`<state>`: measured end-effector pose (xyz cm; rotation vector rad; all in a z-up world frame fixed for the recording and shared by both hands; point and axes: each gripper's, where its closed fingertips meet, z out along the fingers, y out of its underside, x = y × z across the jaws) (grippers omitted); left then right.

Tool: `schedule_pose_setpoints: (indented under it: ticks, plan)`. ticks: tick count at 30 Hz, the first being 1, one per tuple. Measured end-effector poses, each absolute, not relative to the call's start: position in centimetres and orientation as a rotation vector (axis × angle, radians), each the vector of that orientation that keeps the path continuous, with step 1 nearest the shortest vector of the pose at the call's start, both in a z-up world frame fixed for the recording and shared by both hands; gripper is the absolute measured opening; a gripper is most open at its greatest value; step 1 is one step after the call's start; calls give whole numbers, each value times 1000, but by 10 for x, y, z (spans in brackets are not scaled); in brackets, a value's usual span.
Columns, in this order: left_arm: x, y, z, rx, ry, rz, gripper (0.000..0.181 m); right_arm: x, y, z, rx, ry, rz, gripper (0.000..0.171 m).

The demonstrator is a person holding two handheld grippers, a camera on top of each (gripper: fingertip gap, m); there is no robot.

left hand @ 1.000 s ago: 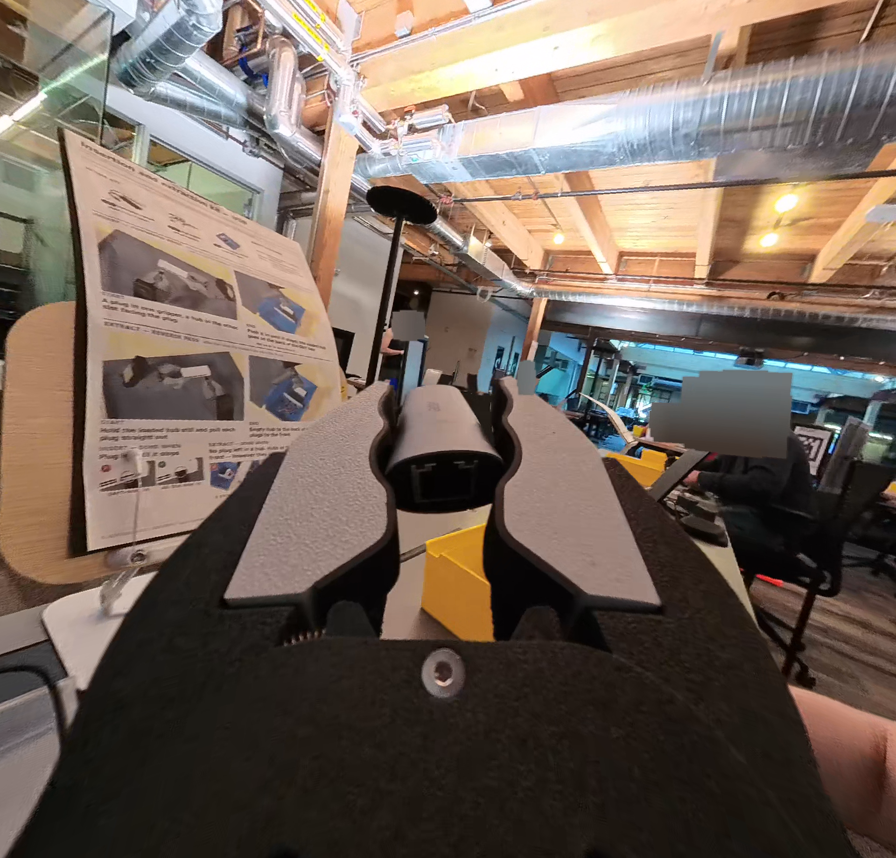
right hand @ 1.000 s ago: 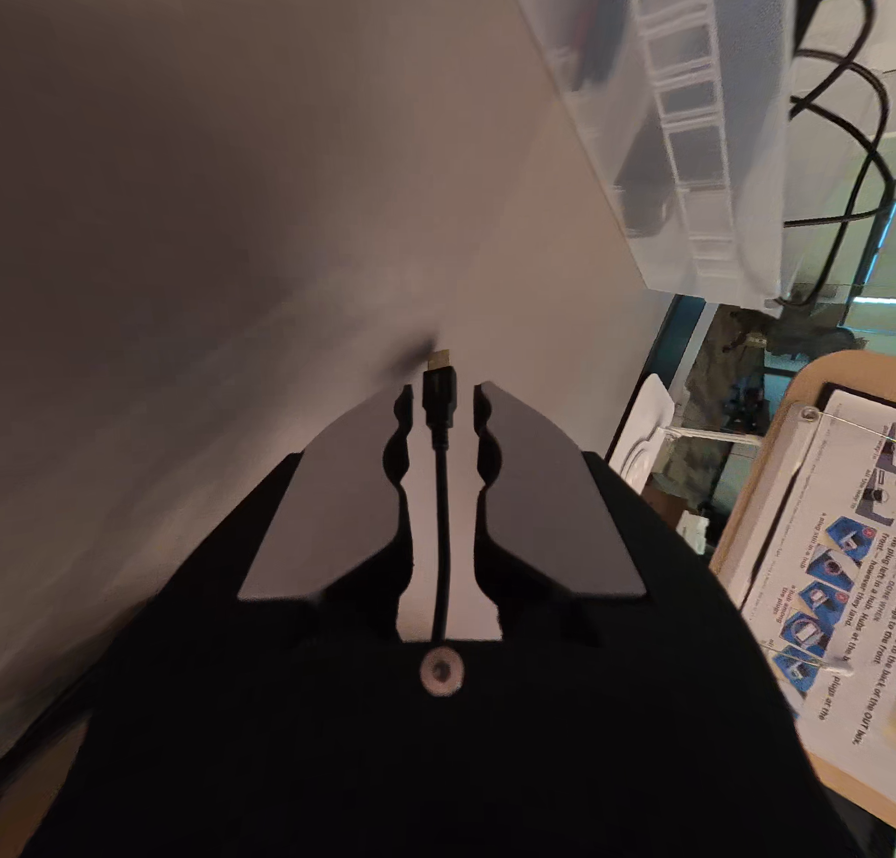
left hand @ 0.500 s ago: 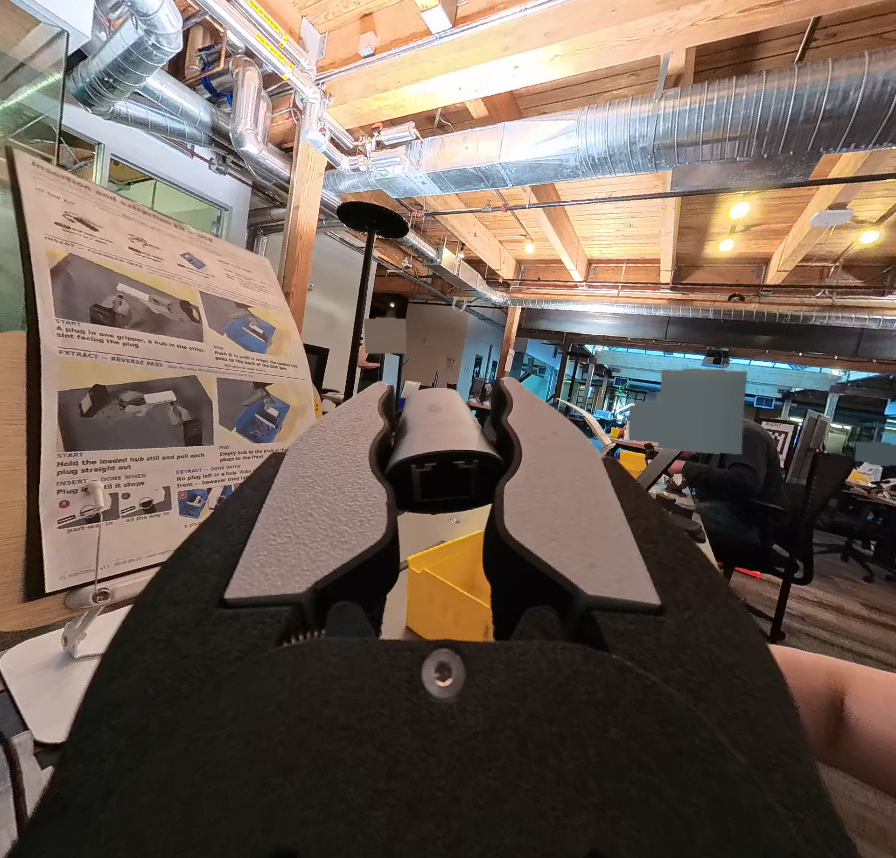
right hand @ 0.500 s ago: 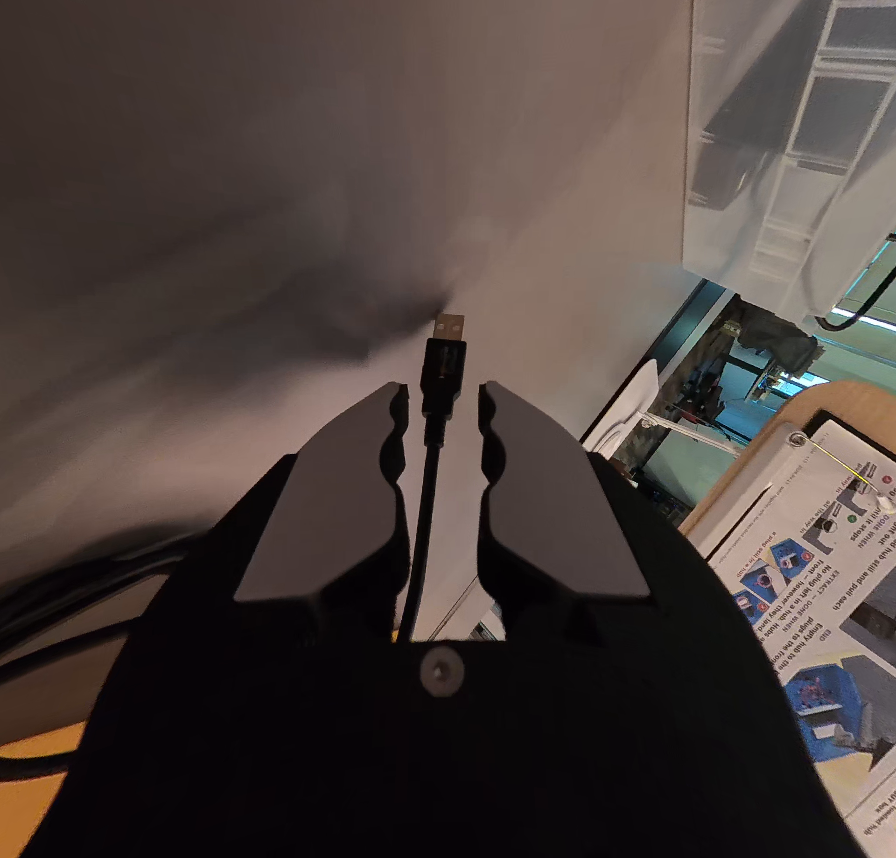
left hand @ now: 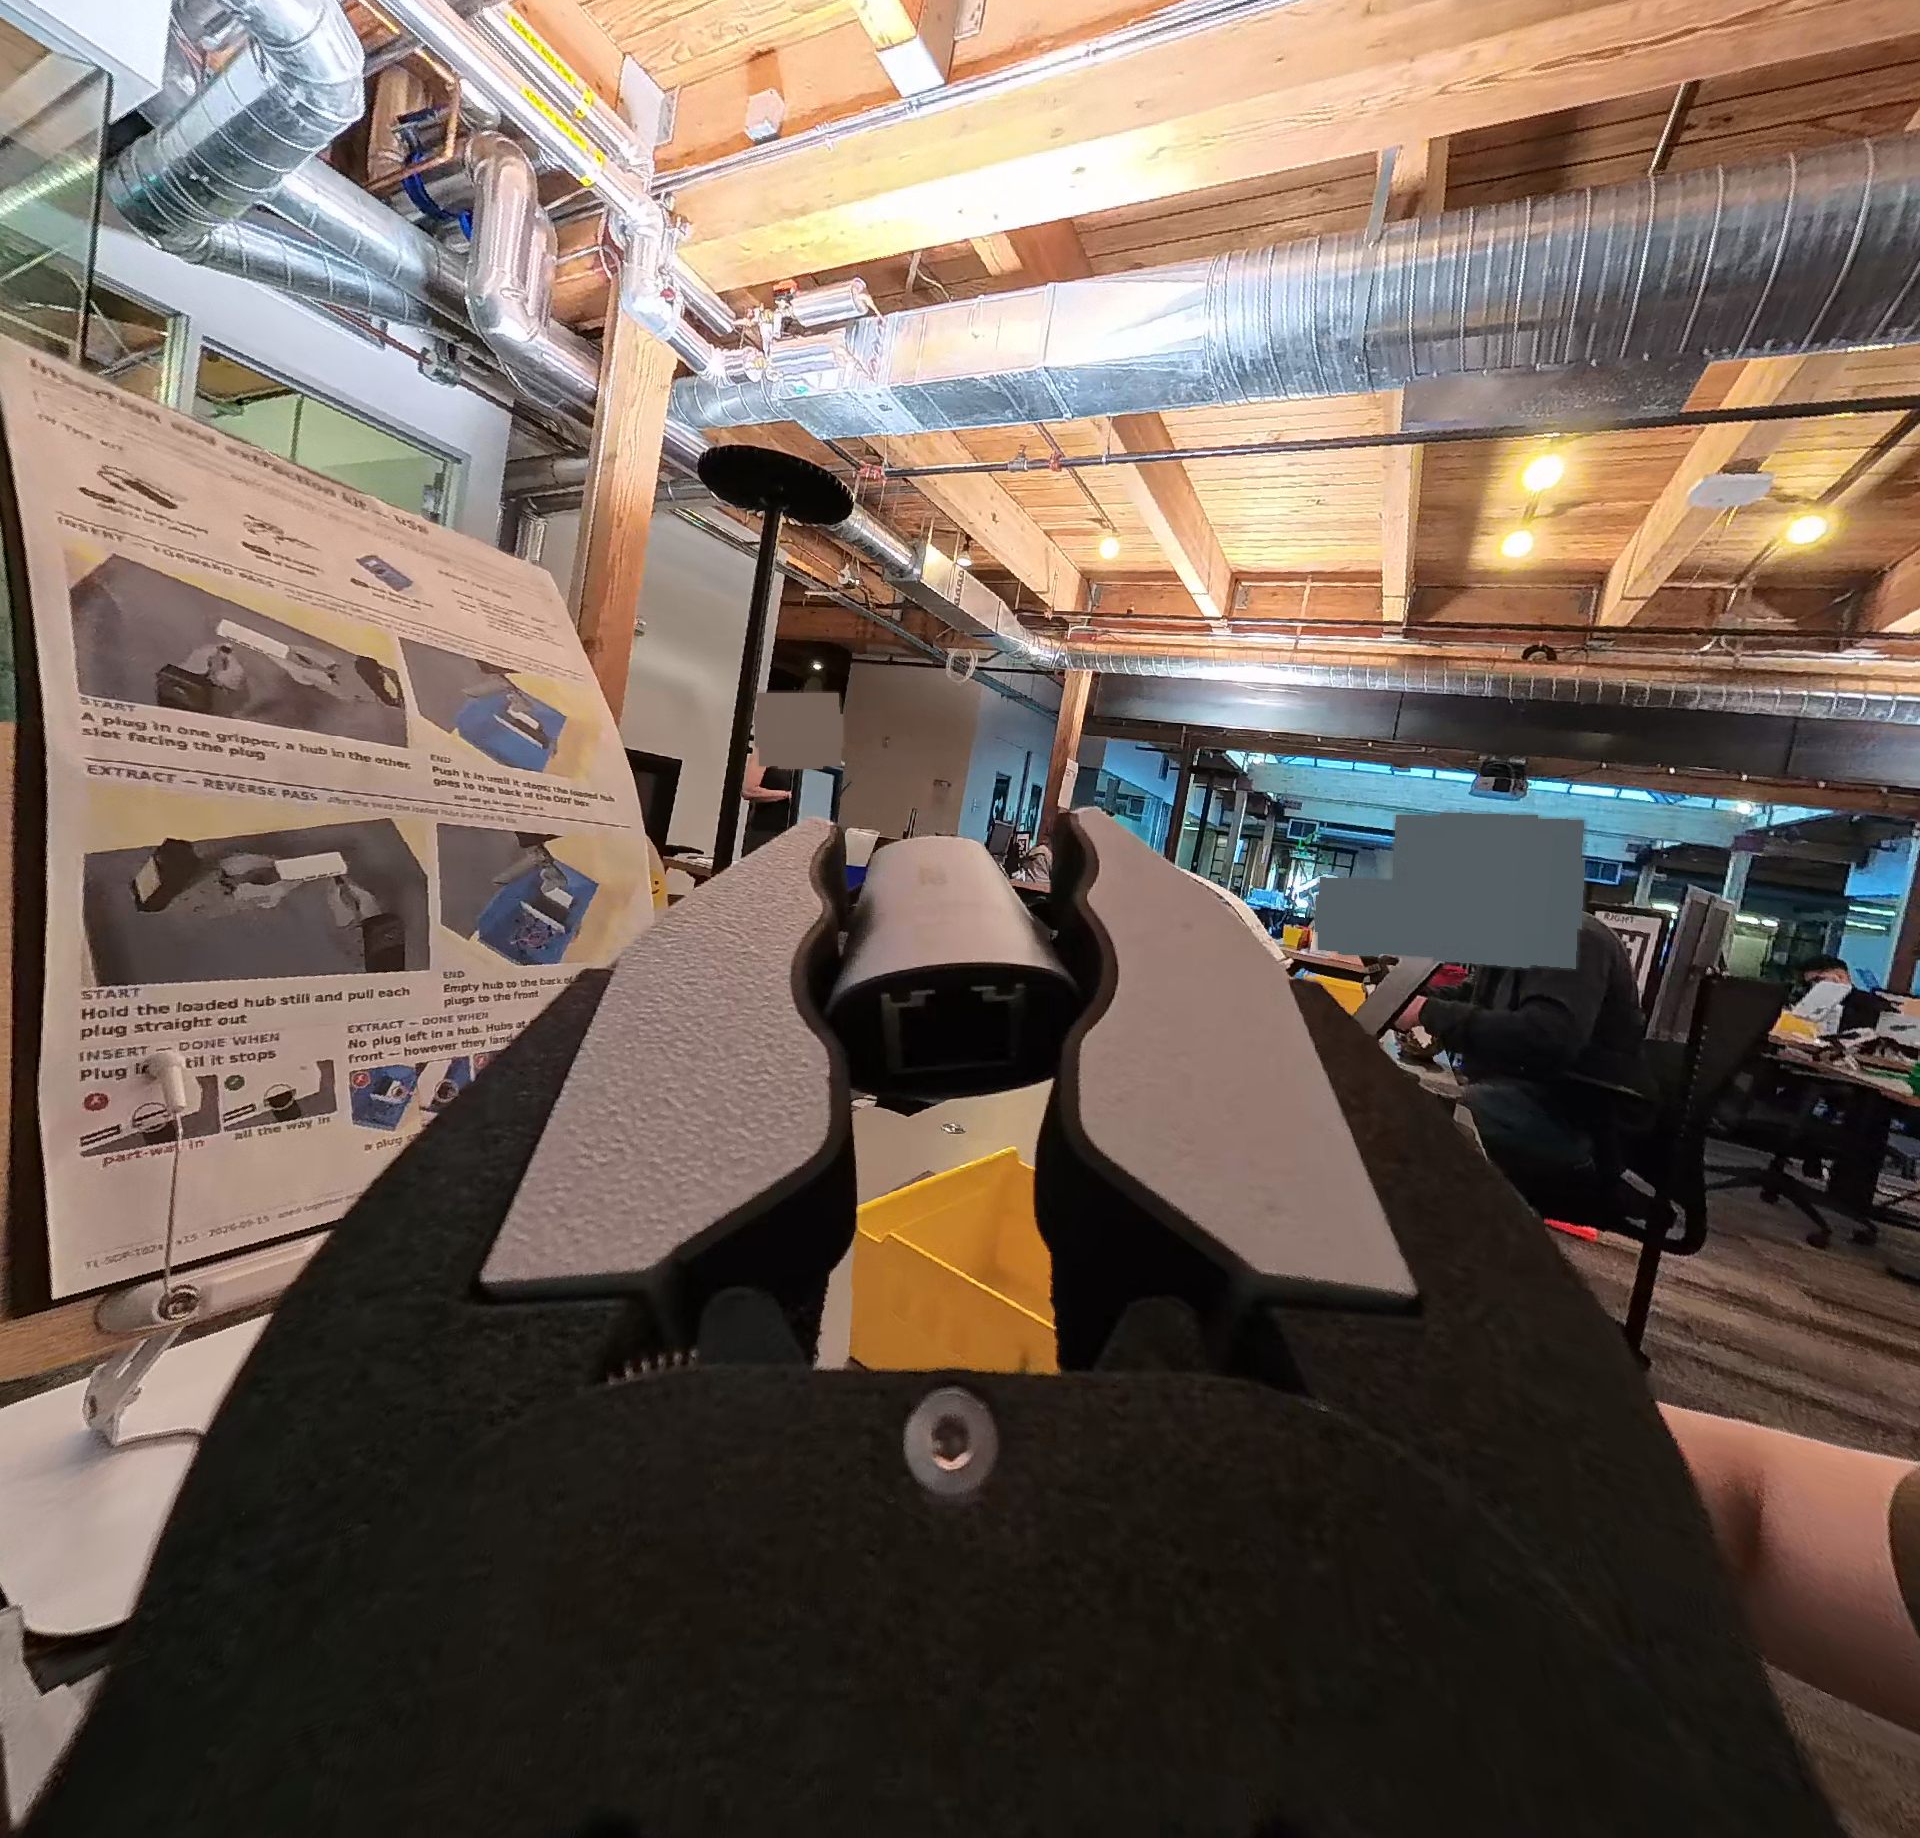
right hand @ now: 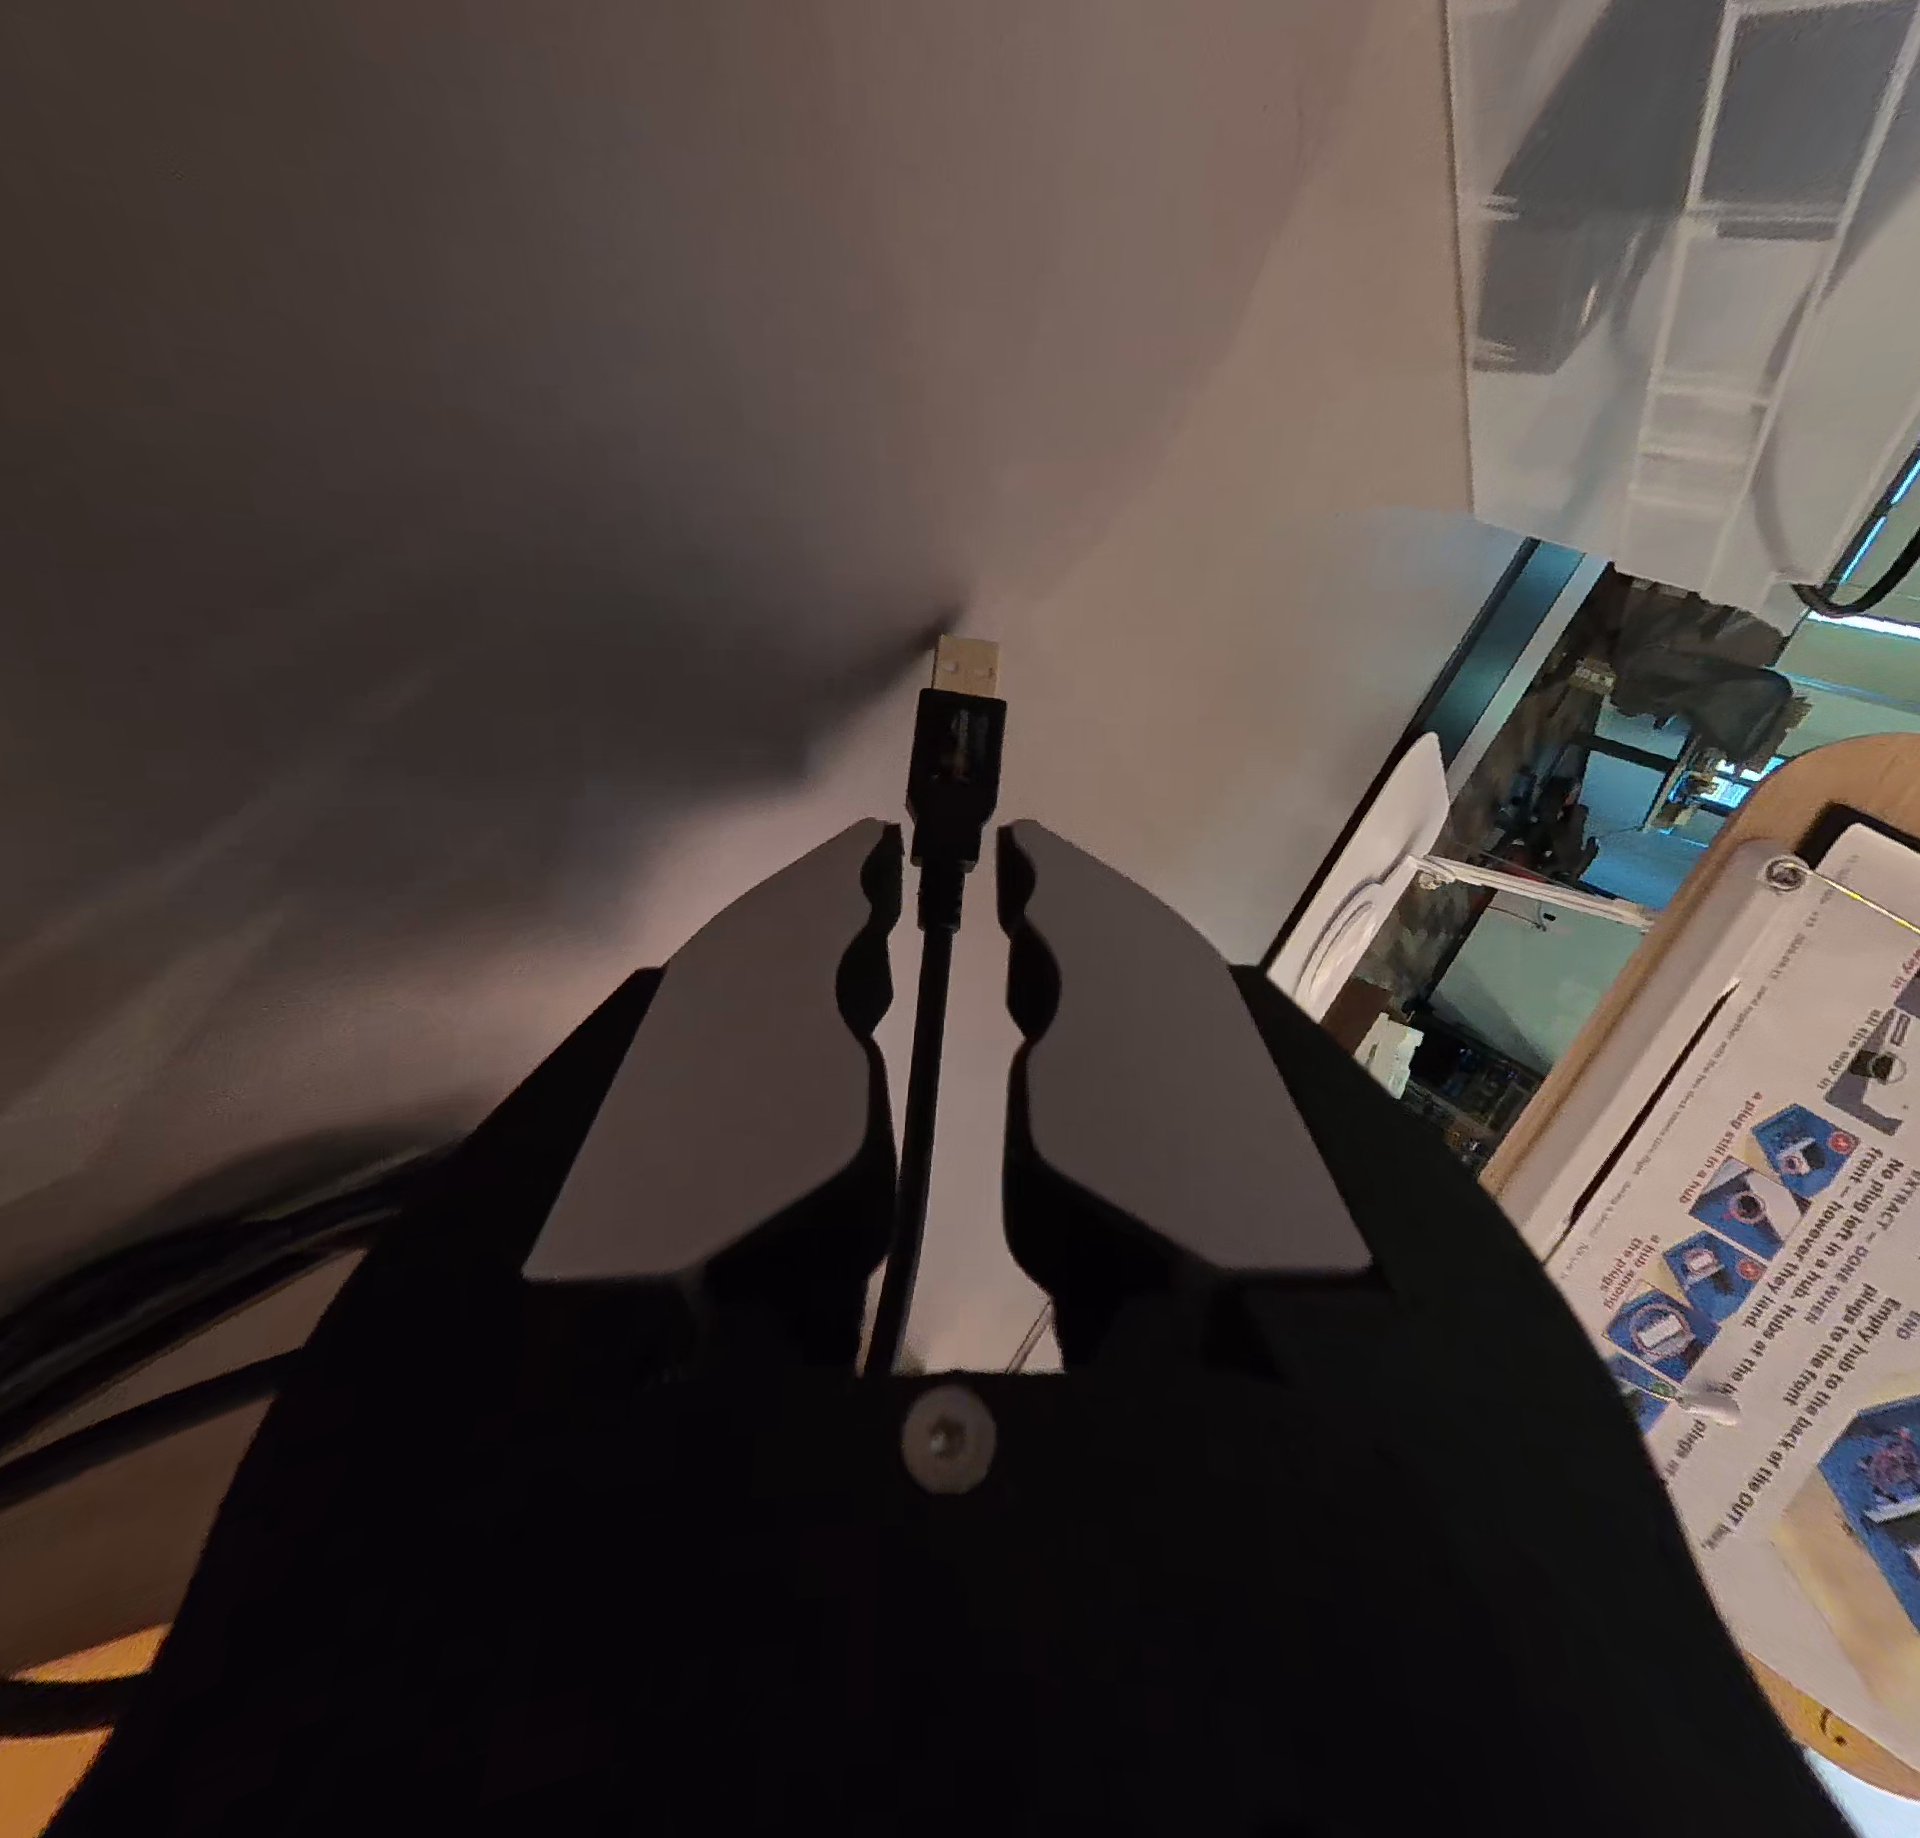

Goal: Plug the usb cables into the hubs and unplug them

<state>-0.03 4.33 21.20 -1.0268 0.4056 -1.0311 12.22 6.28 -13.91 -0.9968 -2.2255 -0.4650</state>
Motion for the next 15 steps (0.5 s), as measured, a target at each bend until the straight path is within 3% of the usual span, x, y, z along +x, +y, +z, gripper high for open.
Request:
schedule_pose_setpoints:
  ticks: [8,15]
  plan:
    - [3,44,211,-1038,420,-1030,37,118,56,-135,-1080,-2187,-344,13]
    - [6,49,205,-1068,430,-1022,37,102,48,-89,-1326,-1951,95,13]
